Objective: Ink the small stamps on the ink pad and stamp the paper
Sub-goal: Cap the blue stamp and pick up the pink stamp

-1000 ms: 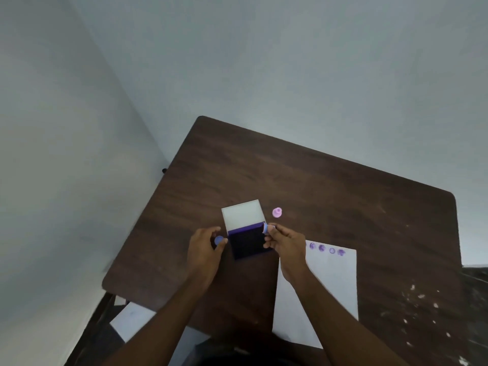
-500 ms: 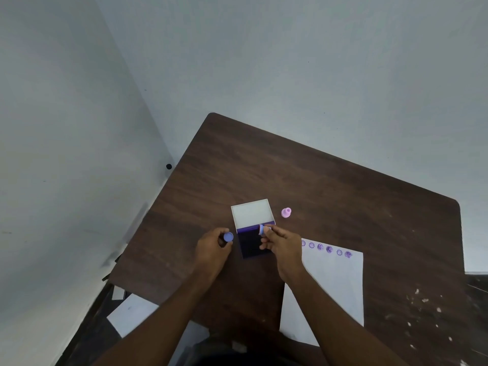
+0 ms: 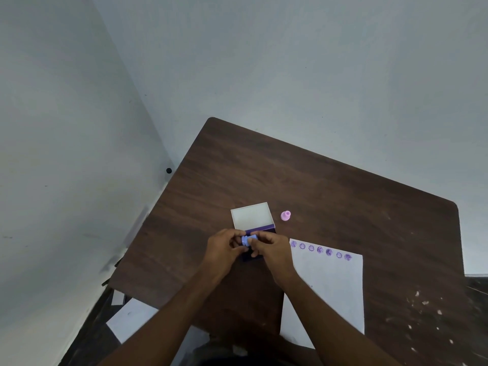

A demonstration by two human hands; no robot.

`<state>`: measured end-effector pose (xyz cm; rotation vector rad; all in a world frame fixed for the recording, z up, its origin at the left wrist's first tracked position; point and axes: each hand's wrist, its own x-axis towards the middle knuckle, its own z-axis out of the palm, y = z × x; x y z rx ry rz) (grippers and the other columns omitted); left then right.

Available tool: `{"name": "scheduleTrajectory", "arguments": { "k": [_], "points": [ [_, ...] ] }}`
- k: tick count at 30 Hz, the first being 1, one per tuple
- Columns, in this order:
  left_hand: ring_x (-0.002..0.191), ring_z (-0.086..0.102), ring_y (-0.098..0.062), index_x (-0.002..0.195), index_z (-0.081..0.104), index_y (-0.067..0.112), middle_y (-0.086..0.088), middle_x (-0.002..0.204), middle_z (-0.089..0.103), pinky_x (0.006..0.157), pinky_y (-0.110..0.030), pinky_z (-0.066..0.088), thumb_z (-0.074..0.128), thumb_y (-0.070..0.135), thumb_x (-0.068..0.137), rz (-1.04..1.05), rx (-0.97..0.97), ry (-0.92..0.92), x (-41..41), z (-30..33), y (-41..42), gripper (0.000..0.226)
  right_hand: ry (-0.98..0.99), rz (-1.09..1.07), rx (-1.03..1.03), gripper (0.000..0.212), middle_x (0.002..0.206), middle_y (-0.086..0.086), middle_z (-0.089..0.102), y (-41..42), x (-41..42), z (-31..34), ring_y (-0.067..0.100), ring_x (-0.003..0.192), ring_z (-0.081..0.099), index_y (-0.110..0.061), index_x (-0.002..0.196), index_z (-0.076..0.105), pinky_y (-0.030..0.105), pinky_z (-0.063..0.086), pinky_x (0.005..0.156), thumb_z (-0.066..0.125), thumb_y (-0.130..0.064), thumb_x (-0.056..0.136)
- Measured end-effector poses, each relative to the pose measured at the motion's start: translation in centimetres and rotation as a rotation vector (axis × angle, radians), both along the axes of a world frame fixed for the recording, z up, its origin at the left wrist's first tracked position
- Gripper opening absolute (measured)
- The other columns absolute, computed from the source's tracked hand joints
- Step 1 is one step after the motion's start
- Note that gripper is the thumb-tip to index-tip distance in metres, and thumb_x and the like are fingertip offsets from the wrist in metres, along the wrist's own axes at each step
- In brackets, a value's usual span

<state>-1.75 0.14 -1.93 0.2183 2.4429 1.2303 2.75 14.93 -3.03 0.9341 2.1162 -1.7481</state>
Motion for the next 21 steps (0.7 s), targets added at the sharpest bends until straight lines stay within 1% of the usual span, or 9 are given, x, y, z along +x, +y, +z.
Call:
{"name": "scheduleTrajectory", "arguments": {
  "k": [2, 5, 7, 9, 11, 13, 15, 19, 21],
  "points": [
    [0.081, 0.061, -0.006, 0.108, 0.070, 0.012, -0.001, 0.098, 0.068, 0.070, -0.002, 0.044, 0.082, 0.010, 0.072, 0.002, 0.005, -0.005, -0.1, 0.3, 0.2, 0.038, -0.008, -0.012, -0.044, 0.026, 0.082, 0.011, 0.075, 0.2, 0.1, 0.0, 0.027, 0.080, 0.071, -0.018, 0.104, 0.072, 0.041, 0.056, 0.089, 0.070, -0.035, 0.083],
    [0.078, 0.063, -0.008, 0.103, 0.072, 0.011, -0.002, 0.094, 0.070, 0.071, -0.008, 0.048, 0.083, 0.008, 0.069, 0.003, 0.066, 0.015, -0.2, 0.8, 0.4, 0.035, -0.009, -0.093, -0.102, 0.012, 0.077, 0.003, 0.077, 0.3, 0.2, 0.0, 0.023, 0.073, 0.072, -0.028, 0.089, 0.074, 0.036, 0.058, 0.082, 0.073, -0.036, 0.080],
    [0.078, 0.064, -0.009, 0.101, 0.073, 0.013, 0.000, 0.090, 0.069, 0.071, -0.012, 0.050, 0.084, 0.010, 0.068, 0.008, 0.104, 0.022, -0.3, 1.1, 0.5, 0.034, 0.000, -0.148, -0.165, 0.022, 0.078, 0.003, 0.077, 0.3, 0.2, 0.0, 0.021, 0.069, 0.072, -0.019, 0.098, 0.075, 0.034, 0.059, 0.078, 0.074, -0.032, 0.080],
    [0.078, 0.063, -0.009, 0.099, 0.074, 0.016, 0.003, 0.087, 0.068, 0.070, -0.010, 0.049, 0.084, 0.011, 0.069, 0.028, 0.153, 0.016, -0.4, 1.3, 0.6, 0.032, 0.004, -0.184, -0.192, 0.022, 0.079, 0.005, 0.077, 0.3, 0.2, 0.0, 0.022, 0.067, 0.071, -0.014, 0.101, 0.073, 0.035, 0.060, 0.078, 0.072, -0.026, 0.083],
    [0.083, 0.062, -0.006, 0.101, 0.075, 0.019, 0.005, 0.091, 0.066, 0.072, -0.007, 0.046, 0.083, 0.013, 0.070, 0.028, 0.173, 0.013, -0.5, 1.4, 0.6, 0.033, 0.008, -0.209, -0.217, 0.015, 0.081, 0.008, 0.077, 0.4, 0.1, 0.1, 0.024, 0.068, 0.070, -0.015, 0.098, 0.073, 0.037, 0.060, 0.080, 0.070, -0.021, 0.085],
    [0.089, 0.061, -0.002, 0.103, 0.075, 0.019, 0.007, 0.098, 0.066, 0.077, -0.005, 0.045, 0.082, 0.011, 0.071, 0.037, 0.186, 0.003, -0.5, 1.6, 0.7, 0.034, 0.031, -0.225, -0.259, 0.017, 0.084, 0.014, 0.076, 0.4, 0.0, 0.2, 0.028, 0.070, 0.069, -0.011, 0.101, 0.073, 0.042, 0.058, 0.083, 0.069, -0.017, 0.086],
    [0.091, 0.065, -0.005, 0.103, 0.075, 0.015, 0.003, 0.101, 0.071, 0.081, -0.010, 0.048, 0.080, 0.007, 0.072, 0.083, 0.260, -0.060, -0.4, 1.7, 0.7, 0.033, 0.020, -0.238, -0.274, 0.024, 0.088, 0.018, 0.074, 0.3, -0.2, 0.3, 0.031, 0.074, 0.068, -0.005, 0.108, 0.070, 0.046, 0.057, 0.086, 0.068, -0.016, 0.087],
    [0.080, 0.072, -0.007, 0.102, 0.074, 0.010, 0.004, 0.090, 0.076, 0.073, -0.013, 0.054, 0.079, 0.002, 0.072, 0.167, 0.359, -0.163, -0.3, 2.2, 0.9, 0.032, 0.002, -0.230, -0.276, 0.024, 0.092, 0.021, 0.073, 0.4, -0.5, 0.3, 0.037, 0.082, 0.068, -0.003, 0.107, 0.070, 0.050, 0.054, 0.091, 0.069, -0.016, 0.086],
    [0.075, 0.072, -0.007, 0.099, 0.074, 0.009, 0.011, 0.080, 0.075, 0.067, -0.011, 0.052, 0.080, 0.000, 0.070, 0.177, 0.363, -0.185, -0.4, 2.2, 0.9, 0.031, -0.003, -0.216, -0.269, 0.021, 0.088, 0.019, 0.073, 0.8, -0.6, 0.3, 0.035, 0.076, 0.067, -0.004, 0.102, 0.072, 0.050, 0.054, 0.091, 0.070, -0.017, 0.085]
  ]
}}
